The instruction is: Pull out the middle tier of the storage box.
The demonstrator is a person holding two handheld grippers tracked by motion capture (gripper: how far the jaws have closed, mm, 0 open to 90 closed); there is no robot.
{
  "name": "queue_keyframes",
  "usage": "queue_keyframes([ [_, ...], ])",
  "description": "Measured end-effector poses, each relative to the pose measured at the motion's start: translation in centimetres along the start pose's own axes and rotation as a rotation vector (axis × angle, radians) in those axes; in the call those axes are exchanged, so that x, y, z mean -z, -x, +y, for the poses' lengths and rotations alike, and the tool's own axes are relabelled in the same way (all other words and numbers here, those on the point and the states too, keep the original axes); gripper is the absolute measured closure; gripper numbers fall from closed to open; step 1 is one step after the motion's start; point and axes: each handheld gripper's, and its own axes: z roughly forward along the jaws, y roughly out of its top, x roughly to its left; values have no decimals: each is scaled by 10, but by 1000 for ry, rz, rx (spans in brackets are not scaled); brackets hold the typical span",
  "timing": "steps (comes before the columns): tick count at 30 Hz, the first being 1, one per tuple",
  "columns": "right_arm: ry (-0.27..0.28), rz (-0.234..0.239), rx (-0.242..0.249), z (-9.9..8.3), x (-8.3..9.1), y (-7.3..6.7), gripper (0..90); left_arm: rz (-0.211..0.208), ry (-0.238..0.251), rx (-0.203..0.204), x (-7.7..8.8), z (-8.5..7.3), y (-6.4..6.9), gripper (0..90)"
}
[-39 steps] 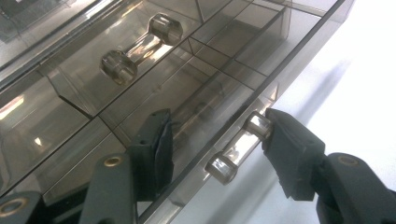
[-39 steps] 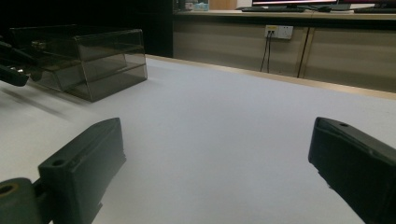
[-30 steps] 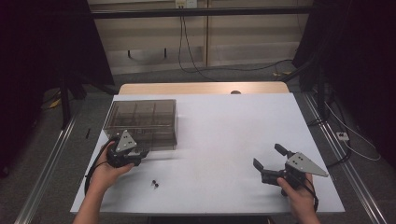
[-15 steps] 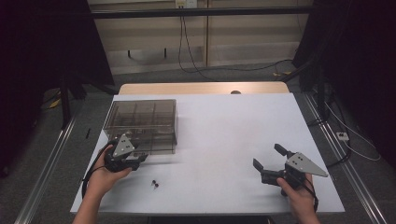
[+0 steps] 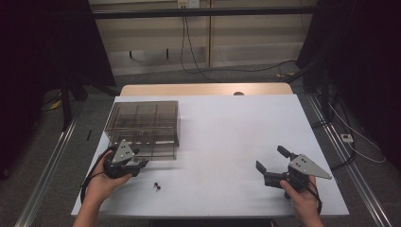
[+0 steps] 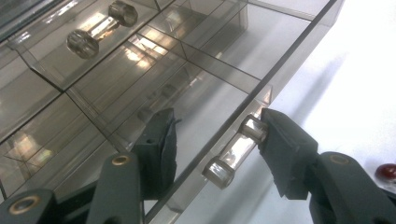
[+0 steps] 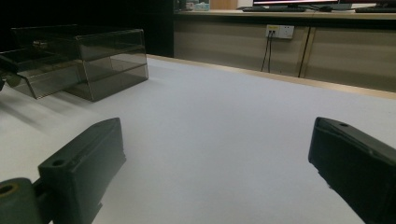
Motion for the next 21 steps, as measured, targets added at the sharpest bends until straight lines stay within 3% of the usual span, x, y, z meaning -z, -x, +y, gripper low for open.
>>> queue_keyframes([
  [21,-1,2,2,0,0,-1,30,-1,4,25,-4,-3,2,488],
])
